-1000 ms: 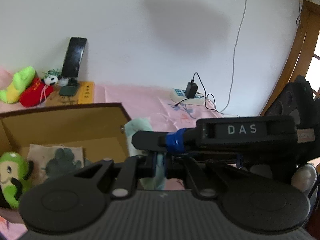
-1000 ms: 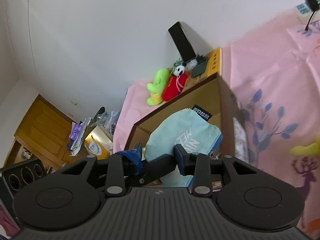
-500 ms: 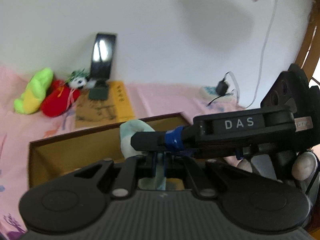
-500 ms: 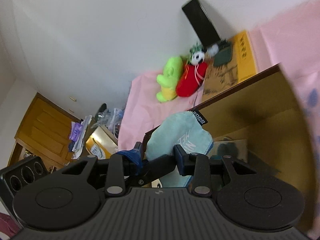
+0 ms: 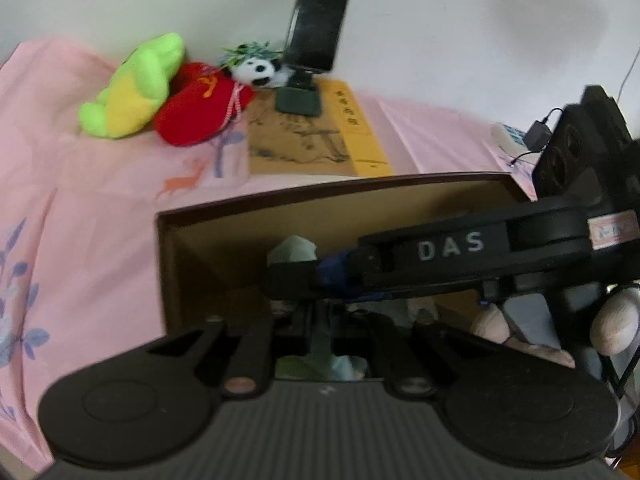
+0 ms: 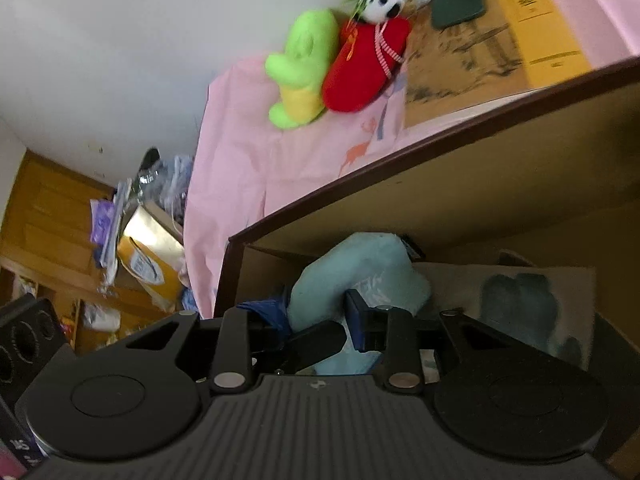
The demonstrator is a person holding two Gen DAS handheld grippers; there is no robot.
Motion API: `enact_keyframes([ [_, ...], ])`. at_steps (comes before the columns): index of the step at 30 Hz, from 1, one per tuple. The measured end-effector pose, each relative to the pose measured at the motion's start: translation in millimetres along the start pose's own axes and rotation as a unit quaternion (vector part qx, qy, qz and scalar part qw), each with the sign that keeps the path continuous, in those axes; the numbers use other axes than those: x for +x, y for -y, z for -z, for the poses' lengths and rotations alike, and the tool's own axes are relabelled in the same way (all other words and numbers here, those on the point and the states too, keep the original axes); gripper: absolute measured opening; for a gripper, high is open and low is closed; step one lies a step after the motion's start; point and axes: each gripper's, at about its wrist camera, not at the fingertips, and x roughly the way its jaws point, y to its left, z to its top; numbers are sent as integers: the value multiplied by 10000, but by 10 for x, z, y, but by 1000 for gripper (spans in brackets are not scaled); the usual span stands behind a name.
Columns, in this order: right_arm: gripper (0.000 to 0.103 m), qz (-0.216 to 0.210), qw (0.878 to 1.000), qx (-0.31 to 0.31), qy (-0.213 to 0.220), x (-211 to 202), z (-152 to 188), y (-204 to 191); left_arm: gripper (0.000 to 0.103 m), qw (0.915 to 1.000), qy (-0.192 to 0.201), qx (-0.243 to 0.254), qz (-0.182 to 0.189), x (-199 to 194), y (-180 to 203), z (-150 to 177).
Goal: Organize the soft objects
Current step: 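Carry the light blue cloth with the right gripper over the box, then lower the light blue cloth into the box and open the right gripper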
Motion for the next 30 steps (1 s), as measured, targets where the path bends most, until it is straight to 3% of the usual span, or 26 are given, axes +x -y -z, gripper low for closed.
enact_keyframes([
  [2, 16, 26, 9999, -54, -129, 88, -37, -43, 3, 9999, -18, -46, -87, -26, -57, 4],
  [4, 19, 18, 9997, -115, -237, 165, -69, -79, 15, 9999, -9, -85, -98, -67, -105, 5],
  [6, 19, -55, 9994, -132, -320, 215, -84, -95, 43, 9999, 41, -28, -161, -129, -91, 16],
  [9, 20, -113, 9991, 27, -414, 292, -113, -72, 60, 9993, 87, 92, -343, -182, -62, 62],
  [13, 20, -121, 9991, -38, -417, 260, -110, -120, 61, 9951, 392, 436, -802, -339, -2, 133],
  [21, 20, -195, 9981, -555, -205, 23, -137, -388, 61, 9924, 689, 172, -1004, -618, 31, 184],
  [30, 20, 24, 9972, -660, 353, -453, -5, -379, 61, 9873, 747, 160, -1393, -741, 430, 301],
])
